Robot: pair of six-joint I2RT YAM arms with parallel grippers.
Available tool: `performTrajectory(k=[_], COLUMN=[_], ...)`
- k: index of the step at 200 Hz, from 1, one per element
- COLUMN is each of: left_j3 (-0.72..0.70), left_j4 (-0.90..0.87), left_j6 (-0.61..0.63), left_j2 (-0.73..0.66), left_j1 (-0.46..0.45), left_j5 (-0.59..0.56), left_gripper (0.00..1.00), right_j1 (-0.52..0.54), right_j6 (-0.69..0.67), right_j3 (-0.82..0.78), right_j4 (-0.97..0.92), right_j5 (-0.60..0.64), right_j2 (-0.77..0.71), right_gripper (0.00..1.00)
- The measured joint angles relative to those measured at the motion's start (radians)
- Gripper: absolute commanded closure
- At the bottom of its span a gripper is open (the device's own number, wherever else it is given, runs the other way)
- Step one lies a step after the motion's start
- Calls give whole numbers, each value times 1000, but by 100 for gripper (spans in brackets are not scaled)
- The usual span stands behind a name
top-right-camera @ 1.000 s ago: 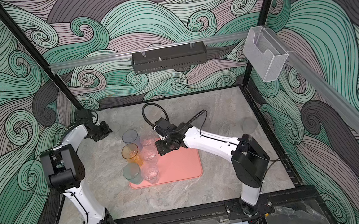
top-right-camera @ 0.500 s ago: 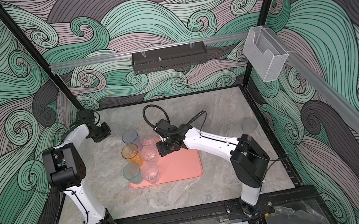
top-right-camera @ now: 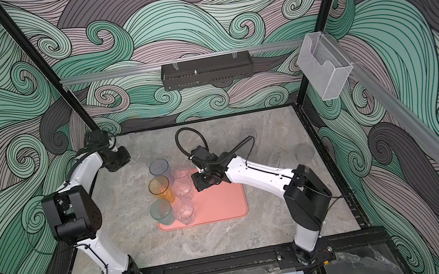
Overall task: Place the glasses into the tray
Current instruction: Pick up the glass from the top-left of the table, then place the glass on the tray.
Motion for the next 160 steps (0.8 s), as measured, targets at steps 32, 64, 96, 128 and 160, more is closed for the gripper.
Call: performTrajectory(k=[32,64,96,128,160], left_j3=[0,0,9,9,9], left_j4=[-28,-33,-38,-48,-48], left_j6=[1,18,37,37,40], left_j2=[-135,-288,-356,-340,-291], left_j1=[-10,-102,-272,-448,-605], left_j5=[-20,-64,-79,-90,-98], left_gripper=[100,100,100,100,100], right_j1=[-6,-42,-98,-153,-206], right_j6=[-1,0,0,1,8], right_j3=[-2,-22,-57,-99,-149], right_j4=[0,-2,-3,-5,-8], right_j5=[15,28,39,45,52], right_j2=[-38,-88,-140,-190,-237], right_gripper=[42,42,42,42,42])
